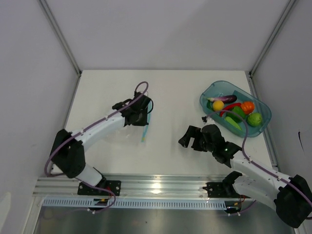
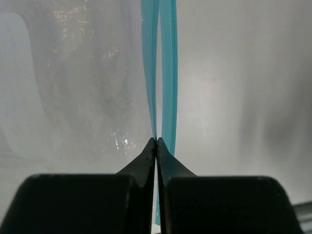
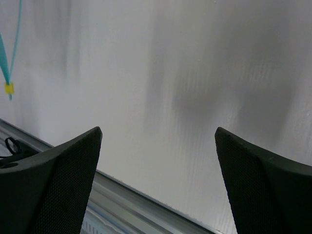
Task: Place the food in the zip-top bag and seal the zipper
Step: Pick up the zipper food storage bag at the center of the board, then open the zipper of the food storage bag at the center of the board.
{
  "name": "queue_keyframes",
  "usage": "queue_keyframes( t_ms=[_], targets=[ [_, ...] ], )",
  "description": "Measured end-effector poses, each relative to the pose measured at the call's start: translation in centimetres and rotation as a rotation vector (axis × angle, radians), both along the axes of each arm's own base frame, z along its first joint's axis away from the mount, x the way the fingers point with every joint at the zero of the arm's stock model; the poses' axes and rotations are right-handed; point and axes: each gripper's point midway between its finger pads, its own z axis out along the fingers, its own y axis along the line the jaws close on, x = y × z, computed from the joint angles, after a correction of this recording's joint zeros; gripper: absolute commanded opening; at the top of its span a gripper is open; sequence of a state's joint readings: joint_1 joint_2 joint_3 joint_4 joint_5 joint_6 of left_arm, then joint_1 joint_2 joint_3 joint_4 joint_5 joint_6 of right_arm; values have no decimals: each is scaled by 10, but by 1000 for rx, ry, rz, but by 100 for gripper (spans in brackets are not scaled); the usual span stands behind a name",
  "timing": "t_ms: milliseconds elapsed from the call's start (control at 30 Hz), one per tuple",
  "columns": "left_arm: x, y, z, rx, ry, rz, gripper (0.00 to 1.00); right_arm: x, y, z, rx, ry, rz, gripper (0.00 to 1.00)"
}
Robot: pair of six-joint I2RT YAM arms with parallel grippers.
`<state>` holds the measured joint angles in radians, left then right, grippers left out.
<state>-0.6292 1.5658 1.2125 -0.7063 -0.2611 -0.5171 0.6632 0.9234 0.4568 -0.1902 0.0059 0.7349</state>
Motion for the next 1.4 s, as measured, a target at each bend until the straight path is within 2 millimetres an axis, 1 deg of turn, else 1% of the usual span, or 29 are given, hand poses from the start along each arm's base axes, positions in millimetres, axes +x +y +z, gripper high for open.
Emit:
queue_keyframes(
  t_ms=[67, 167, 300, 400, 500, 533, 667, 767, 833, 867, 933, 967, 1000, 1033, 1067, 1133, 1233, 1333, 1367, 1400],
  targets=[
    [-18, -23, 8, -112, -10, -67, 1, 0, 7, 2, 31, 12, 6, 98],
    [-45, -43, 8, -214, 20, -138, 1, 1, 18, 5, 83, 28, 19, 96],
    [-79, -71, 6, -305, 72, -228, 0, -1, 34, 12, 133, 37, 45, 93],
    [-99, -87, 10, -361, 91, -282, 1, -2, 47, 20, 166, 26, 68, 90],
    [-114, -97, 15, -405, 104, -320, 1, -4, 56, 25, 194, 22, 82, 89],
    [-116, -100, 16, -413, 106, -326, 1, -4, 59, 26, 203, 21, 87, 89],
    [-124, -109, 20, -443, 114, -349, 1, -5, 69, 29, 235, 16, 100, 83],
    [-133, -114, 26, -465, 119, -375, 1, -6, 75, 28, 241, 20, 108, 71],
    [-138, -117, 34, -485, 113, -393, 1, -6, 76, 25, 239, 27, 108, 66],
    [-139, -117, 37, -495, 108, -397, 1, -6, 77, 24, 238, 29, 108, 61],
    [-143, -117, 48, -519, 90, -408, 1, -5, 77, 24, 237, 26, 102, 56],
    [-144, -117, 54, -531, 78, -413, 0, -4, 77, 24, 237, 24, 98, 47],
    [-145, -116, 58, -541, 69, -415, 1, -4, 76, 24, 235, 18, 98, 41],
    [-146, -115, 64, -553, 59, -418, 1, -3, 76, 24, 234, 16, 95, 33],
    [-147, -115, 68, -564, 48, -420, 1, -2, 76, 24, 232, 12, 95, 16],
    [-148, -113, 75, -577, 34, -424, 1, -2, 76, 25, 228, 4, 100, 0],
    [-147, -111, 75, -571, 25, -417, 1, -6, 76, 26, 218, -2, 106, 0],
    [-146, -106, 68, -527, 21, -396, 13, -12, 79, 31, 197, -13, 122, 0],
    [-147, -105, 65, -513, 22, -393, 22, -13, 81, 35, 192, -19, 128, 0],
    [-147, -104, 63, -496, 20, -390, 27, -15, 84, 39, 189, -23, 134, 0]
  ],
)
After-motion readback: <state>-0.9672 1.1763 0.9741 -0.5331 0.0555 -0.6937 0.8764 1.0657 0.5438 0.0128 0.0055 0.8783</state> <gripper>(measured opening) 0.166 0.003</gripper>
